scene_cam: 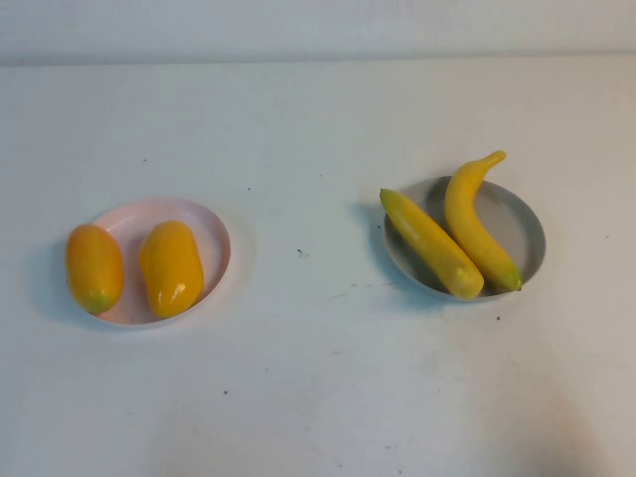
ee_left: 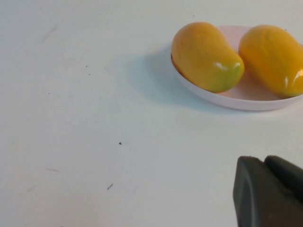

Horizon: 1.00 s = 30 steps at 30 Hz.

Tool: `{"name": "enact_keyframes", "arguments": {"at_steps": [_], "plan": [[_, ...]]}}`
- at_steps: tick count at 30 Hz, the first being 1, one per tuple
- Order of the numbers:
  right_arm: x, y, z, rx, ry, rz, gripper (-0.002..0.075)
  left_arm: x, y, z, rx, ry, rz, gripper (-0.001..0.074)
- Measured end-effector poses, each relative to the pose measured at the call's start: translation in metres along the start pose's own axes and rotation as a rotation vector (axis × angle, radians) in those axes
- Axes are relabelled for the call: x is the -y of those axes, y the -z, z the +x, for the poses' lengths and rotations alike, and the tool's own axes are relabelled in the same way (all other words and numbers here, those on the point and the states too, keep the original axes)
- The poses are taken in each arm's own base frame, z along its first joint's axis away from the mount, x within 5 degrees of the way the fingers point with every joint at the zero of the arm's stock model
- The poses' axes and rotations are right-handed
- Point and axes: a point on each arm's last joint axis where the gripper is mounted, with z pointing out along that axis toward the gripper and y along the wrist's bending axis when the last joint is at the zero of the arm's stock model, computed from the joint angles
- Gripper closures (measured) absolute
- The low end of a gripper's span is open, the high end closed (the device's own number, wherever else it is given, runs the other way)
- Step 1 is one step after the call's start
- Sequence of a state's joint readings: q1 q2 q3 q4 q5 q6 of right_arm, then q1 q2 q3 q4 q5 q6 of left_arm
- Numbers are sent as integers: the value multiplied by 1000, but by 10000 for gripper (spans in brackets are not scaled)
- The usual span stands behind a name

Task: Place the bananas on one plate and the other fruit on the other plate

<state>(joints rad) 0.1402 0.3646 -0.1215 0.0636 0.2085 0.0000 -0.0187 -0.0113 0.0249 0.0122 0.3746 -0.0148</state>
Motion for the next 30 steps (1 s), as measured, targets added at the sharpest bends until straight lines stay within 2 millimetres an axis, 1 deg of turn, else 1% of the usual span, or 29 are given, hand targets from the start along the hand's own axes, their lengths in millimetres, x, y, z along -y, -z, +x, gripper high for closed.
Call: {"name": "enact_keyframes", "arguments": {"at_steps": [3,7,13,15,24,30], "plan": [[2,7,12,54,-3,8,742,0,0,0,0,0,0,734],[2,13,24,124,-2,4,742,0,0,0,0,0,0,734],[3,18,32,206,-1,-1,741,0,0,0,0,0,0,734],[2,19,32,226,0,-2,742,0,0,0,0,0,0,734],[3,18,44,98,14,11,741,0,0,0,0,0,0,734],[3,18,45,87,17,12,742,0,0,0,0,0,0,734]]}}
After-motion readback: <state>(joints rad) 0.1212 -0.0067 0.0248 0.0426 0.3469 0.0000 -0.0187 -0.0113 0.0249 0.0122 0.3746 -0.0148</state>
